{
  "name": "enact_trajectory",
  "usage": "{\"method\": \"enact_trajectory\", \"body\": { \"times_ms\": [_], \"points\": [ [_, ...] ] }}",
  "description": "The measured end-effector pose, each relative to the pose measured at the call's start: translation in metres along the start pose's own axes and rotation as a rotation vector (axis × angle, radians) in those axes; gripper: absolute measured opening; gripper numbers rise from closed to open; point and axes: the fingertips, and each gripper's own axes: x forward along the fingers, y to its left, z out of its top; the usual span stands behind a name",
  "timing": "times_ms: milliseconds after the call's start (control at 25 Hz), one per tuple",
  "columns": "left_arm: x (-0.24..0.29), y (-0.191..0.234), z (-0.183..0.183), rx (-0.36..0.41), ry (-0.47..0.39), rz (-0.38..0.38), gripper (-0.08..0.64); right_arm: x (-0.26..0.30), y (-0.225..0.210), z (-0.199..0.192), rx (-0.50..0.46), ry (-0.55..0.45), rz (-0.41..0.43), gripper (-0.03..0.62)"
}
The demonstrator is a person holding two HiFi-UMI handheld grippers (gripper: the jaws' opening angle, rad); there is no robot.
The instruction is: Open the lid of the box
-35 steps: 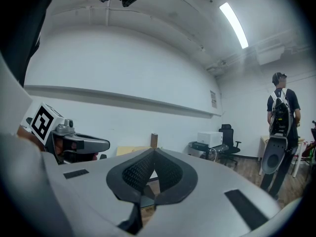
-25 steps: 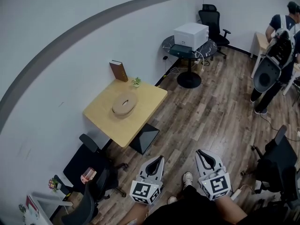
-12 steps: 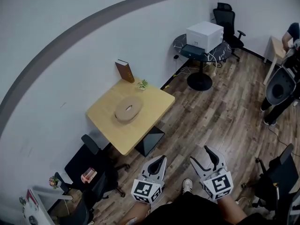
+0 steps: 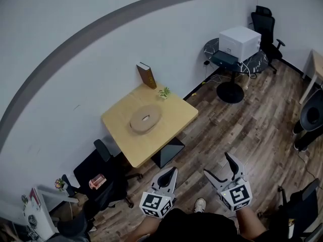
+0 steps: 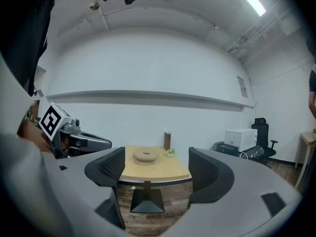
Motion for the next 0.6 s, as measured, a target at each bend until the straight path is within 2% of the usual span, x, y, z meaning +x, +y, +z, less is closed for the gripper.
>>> {"method": "enact_trajectory", "body": {
  "times_ms": [120, 320, 600],
  "points": [
    [0.003, 0.009, -0.001, -0.001, 0.003, 0.034, 0.018, 0.011, -0.006, -0.001, 0.001, -0.033, 0.029, 0.419],
    [0.008, 0.030, -0.010, -0.027, 0.012, 0.084, 0.018, 0.031, -0.018, -0.003, 0.102, -0.058, 0.023, 0.419],
    [0.020, 0.082, -0.019, -0.067, 0.024, 0.179, 0.018, 0.088, -0.012, -0.010, 0.077, 0.002, 0.111, 0.416]
  ]
}}
